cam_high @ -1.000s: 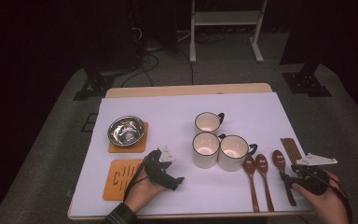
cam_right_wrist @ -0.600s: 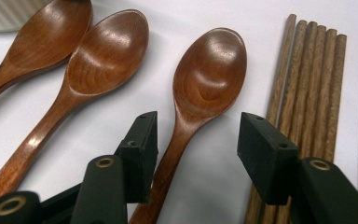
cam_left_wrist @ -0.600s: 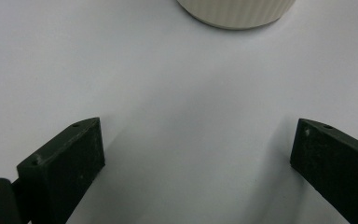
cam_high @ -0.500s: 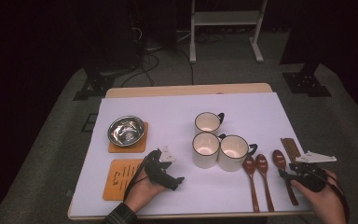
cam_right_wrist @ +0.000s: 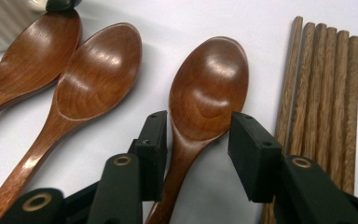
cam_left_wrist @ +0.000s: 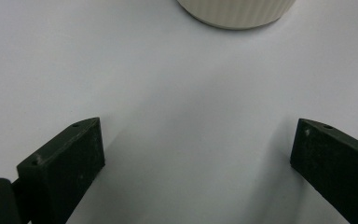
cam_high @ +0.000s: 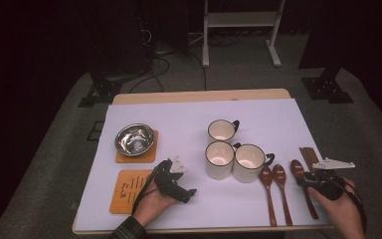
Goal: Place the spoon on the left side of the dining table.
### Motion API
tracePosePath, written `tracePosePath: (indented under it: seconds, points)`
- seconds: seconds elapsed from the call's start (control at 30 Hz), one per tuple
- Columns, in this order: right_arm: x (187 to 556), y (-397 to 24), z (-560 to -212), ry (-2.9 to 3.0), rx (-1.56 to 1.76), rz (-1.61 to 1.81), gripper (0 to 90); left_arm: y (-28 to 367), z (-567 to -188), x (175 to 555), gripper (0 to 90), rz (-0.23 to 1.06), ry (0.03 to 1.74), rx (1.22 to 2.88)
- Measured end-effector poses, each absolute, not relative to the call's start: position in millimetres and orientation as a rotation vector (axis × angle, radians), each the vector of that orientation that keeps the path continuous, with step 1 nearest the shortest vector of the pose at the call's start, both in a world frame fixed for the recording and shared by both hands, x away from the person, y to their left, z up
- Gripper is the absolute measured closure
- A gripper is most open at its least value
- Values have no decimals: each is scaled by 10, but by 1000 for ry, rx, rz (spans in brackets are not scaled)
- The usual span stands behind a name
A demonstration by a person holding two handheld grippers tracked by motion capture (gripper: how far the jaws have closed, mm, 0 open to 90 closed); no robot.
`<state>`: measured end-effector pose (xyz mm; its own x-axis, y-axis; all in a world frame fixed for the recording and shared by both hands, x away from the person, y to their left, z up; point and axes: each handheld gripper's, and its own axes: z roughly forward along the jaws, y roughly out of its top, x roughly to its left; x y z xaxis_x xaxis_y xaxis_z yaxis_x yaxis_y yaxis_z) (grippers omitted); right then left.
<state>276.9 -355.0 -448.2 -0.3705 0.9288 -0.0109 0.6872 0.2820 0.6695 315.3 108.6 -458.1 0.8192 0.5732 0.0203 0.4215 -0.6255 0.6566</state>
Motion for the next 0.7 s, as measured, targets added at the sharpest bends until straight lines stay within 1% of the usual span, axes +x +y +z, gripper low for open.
tracePosePath:
  seconds: [0.7]
  points:
    - [3104,-3468,-4459,2188,1380,829,589,1085,-4581,3153,18,299,728,2337]
